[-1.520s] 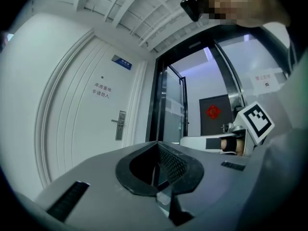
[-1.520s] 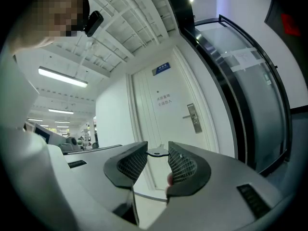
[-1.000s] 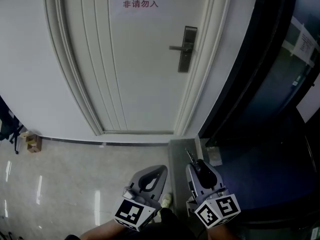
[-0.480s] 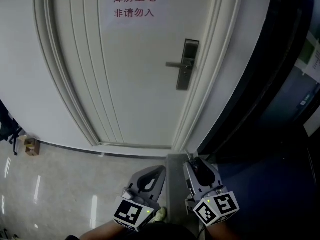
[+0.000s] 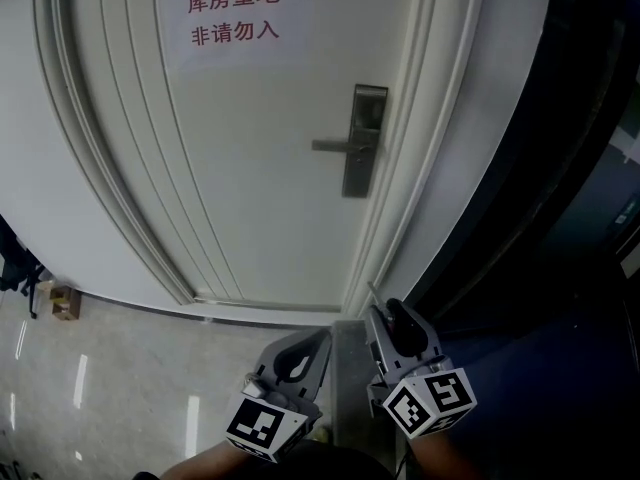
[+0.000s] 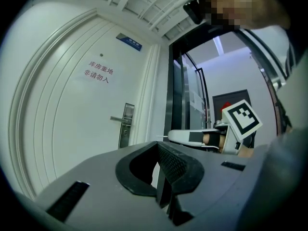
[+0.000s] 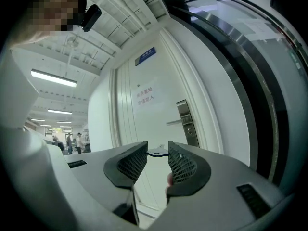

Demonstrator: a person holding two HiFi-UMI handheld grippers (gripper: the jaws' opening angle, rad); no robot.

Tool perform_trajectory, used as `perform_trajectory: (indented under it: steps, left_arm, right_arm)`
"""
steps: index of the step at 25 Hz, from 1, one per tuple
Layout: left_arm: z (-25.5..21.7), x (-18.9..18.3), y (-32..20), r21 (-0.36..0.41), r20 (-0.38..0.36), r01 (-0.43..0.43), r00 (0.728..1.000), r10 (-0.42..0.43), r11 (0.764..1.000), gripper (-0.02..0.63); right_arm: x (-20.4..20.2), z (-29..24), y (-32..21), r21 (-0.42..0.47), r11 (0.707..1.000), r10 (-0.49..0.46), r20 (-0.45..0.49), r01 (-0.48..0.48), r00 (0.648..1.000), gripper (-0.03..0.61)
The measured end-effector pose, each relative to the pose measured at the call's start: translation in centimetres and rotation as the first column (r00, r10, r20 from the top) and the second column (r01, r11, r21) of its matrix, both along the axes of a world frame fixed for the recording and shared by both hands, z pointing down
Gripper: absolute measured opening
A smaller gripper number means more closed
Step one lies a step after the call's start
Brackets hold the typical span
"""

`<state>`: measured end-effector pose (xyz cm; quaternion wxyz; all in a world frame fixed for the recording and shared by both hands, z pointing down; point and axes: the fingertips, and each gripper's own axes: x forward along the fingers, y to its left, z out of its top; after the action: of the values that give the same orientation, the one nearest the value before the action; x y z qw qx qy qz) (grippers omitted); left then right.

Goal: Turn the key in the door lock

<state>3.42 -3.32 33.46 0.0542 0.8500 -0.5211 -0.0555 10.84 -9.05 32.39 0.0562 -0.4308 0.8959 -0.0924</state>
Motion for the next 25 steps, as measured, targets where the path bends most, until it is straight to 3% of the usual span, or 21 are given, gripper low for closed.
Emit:
perform_trajectory:
  steps: [8,17,25]
  left_arm:
    - [1.3,-1.3,-7.1,-0.019,0.015,-0.036,0.999,0.036,0.999,0.002]
    - [1.5,-3.7,-14.9,-0.033,0.014,-0.085,0.996,0.086,0.996,0.002]
    - [2.4,-5.4,-19.3,-0.059,0.014,-0.118,0.993,0.119,0.991,0.002]
  right_arm:
    - [-1.1,-0.1,-9.9,-0.007,0.997,0.076,0.034,-0.076,0.997,0.138]
    - [-3.1,0.0,-20.8,0.02,0.98,0.196,0.003,-0.196,0.981,0.138]
    - [-4.8,1.5,-27.0,0.026,0.968,0.25,-0.034,-0.249,0.968,0.138]
